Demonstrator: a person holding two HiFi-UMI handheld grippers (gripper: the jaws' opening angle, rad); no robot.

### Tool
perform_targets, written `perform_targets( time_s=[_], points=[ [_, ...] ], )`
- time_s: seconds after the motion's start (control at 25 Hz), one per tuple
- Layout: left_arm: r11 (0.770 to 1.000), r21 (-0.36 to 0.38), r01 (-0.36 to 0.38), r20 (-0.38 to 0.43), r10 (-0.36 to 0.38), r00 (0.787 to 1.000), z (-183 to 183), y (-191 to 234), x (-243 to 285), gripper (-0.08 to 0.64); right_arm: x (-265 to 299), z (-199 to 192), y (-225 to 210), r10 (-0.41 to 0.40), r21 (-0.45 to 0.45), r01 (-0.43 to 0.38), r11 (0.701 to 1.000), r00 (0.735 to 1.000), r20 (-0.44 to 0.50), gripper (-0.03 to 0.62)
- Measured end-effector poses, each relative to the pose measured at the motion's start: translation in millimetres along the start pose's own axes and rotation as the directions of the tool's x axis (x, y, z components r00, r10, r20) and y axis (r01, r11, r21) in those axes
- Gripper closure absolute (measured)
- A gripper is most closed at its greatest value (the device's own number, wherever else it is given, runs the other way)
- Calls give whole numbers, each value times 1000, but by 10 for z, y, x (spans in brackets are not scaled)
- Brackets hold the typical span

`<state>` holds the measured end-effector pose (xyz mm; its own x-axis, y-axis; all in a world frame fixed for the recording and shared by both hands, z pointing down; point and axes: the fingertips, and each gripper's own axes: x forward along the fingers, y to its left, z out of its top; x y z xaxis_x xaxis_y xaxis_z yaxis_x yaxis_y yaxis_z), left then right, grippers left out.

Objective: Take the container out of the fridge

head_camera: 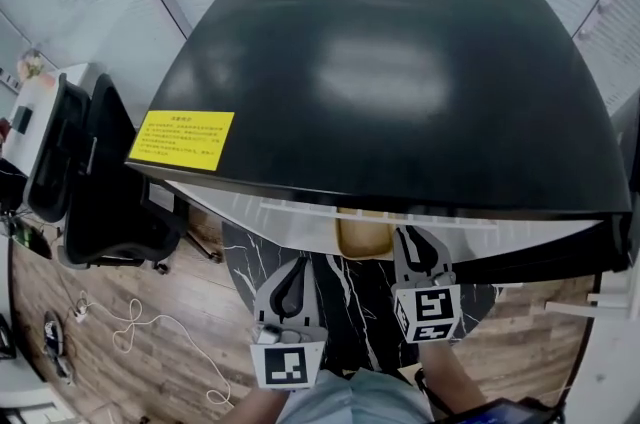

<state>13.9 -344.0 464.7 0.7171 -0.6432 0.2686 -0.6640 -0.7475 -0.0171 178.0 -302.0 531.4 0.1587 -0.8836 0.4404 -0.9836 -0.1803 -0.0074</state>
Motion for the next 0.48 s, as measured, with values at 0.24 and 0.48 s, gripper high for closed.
perform_targets(
  time_s=[0.24, 0.48],
  points=[
    [1000, -11, -4, -32, 4, 999, -104, 35, 20, 546, 151, -143, 18, 4, 13, -3, 1000, 998, -56, 496],
    [1000, -28, -13, -38, 12, 999, -135, 90, 43, 546, 254, -239, 32, 7, 13, -6, 1000, 994, -106, 479]
  ],
)
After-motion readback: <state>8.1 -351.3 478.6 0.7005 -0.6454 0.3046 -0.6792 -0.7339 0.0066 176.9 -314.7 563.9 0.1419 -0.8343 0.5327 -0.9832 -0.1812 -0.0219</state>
